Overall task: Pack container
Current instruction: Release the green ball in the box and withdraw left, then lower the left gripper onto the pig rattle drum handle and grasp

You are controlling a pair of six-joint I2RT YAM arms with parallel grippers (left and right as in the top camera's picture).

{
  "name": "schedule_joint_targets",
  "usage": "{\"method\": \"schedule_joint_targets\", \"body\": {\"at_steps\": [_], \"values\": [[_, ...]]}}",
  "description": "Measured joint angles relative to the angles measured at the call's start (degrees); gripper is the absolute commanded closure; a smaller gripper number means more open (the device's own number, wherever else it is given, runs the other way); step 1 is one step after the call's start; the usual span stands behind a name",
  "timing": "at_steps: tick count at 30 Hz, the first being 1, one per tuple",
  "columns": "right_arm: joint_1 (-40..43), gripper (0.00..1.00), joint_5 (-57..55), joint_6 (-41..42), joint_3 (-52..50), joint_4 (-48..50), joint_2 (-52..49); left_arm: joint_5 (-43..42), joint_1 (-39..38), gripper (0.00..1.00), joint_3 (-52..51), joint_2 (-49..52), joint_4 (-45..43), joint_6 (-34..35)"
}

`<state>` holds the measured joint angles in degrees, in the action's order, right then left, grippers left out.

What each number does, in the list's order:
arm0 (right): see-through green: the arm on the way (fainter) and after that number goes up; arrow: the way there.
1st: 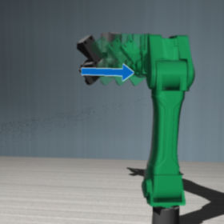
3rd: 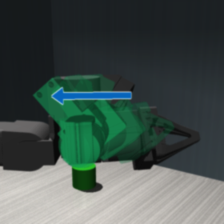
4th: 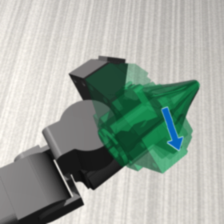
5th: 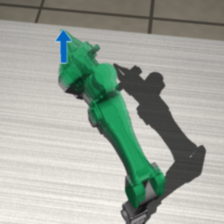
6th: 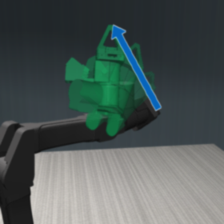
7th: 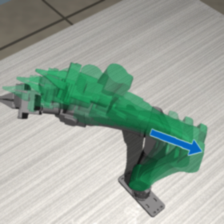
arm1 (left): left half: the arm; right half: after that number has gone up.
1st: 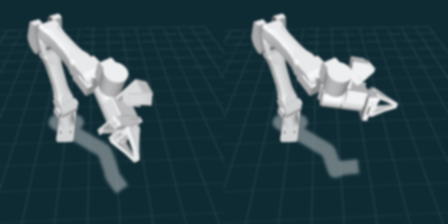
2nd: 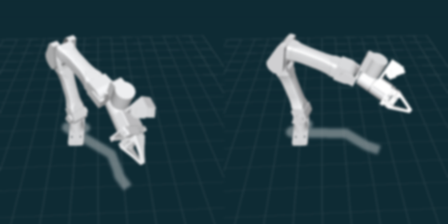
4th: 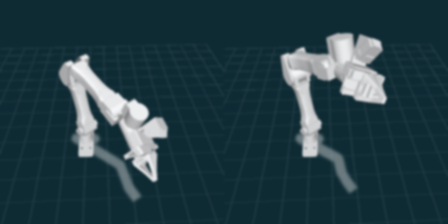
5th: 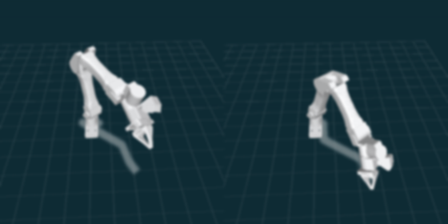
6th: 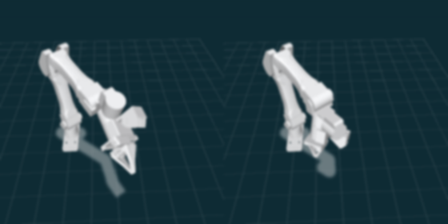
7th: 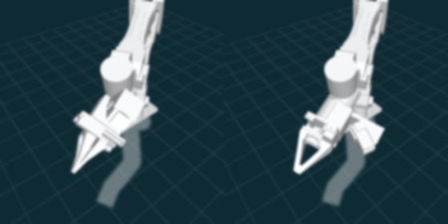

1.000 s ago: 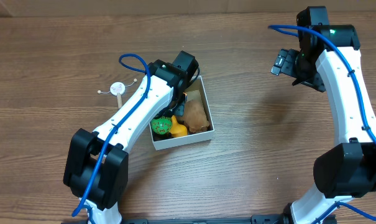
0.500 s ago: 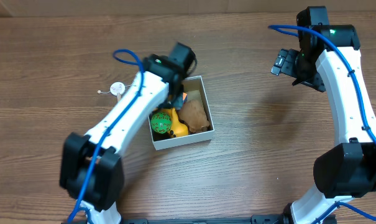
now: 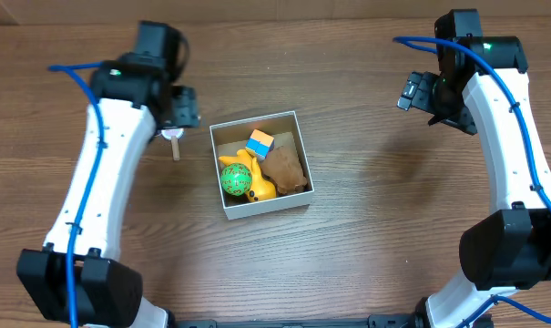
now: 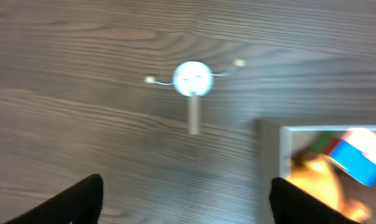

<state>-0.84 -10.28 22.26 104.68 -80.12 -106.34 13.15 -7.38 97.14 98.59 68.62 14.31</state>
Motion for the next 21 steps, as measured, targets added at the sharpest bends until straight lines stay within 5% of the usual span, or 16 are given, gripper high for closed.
{"method": "schedule_joint_targets", "body": {"at_steps": [3,13,15,17,21], "values": [[0.00,0.00,0.00,0.02,0.00,0.02,0.00,0.00,3.56,0.00,0.00,0.55,-1.27,-4.26],[0.00,0.00,0.00,0.00,0.00,0.02,0.00,-5.27,6.99,0.00,0.00,6.14,-9.77,-15.82],[0.00,0.00,0.00,-0.02,0.00,0.00,0.00,-5.73,6.99,0.11,0.00,7.72,-11.10,-17.77],[0.00,0.00,0.02,0.00,0.00,0.00,0.00,-7.13,6.99,0.40,0.00,10.54,-11.21,-19.23],[0.00,0.00,0.02,0.00,0.00,0.02,0.00,-10.60,6.99,0.46,0.00,14.23,-7.98,-16.92]]}}
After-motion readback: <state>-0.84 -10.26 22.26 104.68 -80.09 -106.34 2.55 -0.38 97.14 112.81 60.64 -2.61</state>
